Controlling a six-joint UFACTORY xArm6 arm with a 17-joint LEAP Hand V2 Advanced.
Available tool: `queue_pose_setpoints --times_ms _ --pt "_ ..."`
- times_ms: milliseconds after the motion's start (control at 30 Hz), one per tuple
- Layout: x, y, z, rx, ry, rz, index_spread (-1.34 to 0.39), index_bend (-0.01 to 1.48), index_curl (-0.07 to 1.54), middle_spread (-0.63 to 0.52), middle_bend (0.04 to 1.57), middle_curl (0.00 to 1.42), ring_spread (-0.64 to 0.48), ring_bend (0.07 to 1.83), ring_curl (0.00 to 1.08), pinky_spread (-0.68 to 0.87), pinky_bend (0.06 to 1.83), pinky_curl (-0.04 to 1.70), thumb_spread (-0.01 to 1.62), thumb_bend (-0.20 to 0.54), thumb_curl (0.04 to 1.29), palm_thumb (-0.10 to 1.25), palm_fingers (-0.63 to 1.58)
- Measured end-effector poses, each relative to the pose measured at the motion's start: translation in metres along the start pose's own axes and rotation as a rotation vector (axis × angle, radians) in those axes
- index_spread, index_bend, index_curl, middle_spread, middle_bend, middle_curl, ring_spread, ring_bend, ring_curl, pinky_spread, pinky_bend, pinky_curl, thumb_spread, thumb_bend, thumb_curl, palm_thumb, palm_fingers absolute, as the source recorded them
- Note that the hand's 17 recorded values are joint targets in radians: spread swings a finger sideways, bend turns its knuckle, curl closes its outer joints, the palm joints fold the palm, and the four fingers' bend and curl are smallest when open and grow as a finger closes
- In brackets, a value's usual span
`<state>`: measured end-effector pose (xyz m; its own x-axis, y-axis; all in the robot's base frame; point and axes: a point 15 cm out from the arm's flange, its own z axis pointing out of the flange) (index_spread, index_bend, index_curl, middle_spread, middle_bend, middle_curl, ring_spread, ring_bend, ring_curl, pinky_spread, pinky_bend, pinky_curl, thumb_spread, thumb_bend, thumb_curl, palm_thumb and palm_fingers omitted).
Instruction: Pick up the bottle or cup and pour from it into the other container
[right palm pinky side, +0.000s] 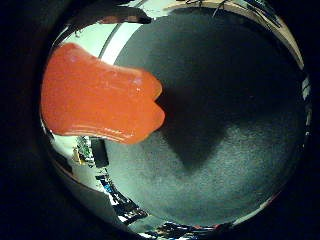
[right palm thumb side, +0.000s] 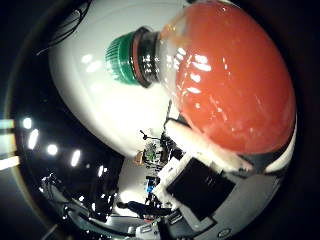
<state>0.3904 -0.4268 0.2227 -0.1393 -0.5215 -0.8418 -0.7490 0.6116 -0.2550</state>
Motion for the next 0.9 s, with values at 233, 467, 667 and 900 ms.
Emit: queue_pose_setpoints --times_ms 233,467,667,900 --pt "-0.013 0.012 0.026 -0.092 -0.036 -0.01 -0.32 0.27 0.46 -0.17 0.74 0.54 -0.18 1.06 0.37 -0.3 1.2 0.06 0.91 -0.023 0.47 0.8 1.14" --pt "-0.029 0.025 0.043 -0.17 -0.076 -0.015 -0.31 0.7 0.71 -0.15 1.01 0.68 -0.19 1.21 0.48 -0.32 1.36 0.24 0.8 -0.026 0.55 0.85 1.23" --pt "-0.04 0.03 0.047 -0.2 -0.104 -0.012 -0.27 0.99 0.84 -0.17 1.2 0.79 -0.21 1.35 0.6 -0.22 1.53 0.39 0.81 -0.02 0.6 0.9 1.11" --pt "-0.051 0.029 0.044 -0.201 -0.112 -0.027 -0.24 1.13 0.89 -0.18 1.26 0.88 -0.24 1.38 0.7 -0.18 1.61 0.51 0.82 -0.02 0.64 0.94 1.03"
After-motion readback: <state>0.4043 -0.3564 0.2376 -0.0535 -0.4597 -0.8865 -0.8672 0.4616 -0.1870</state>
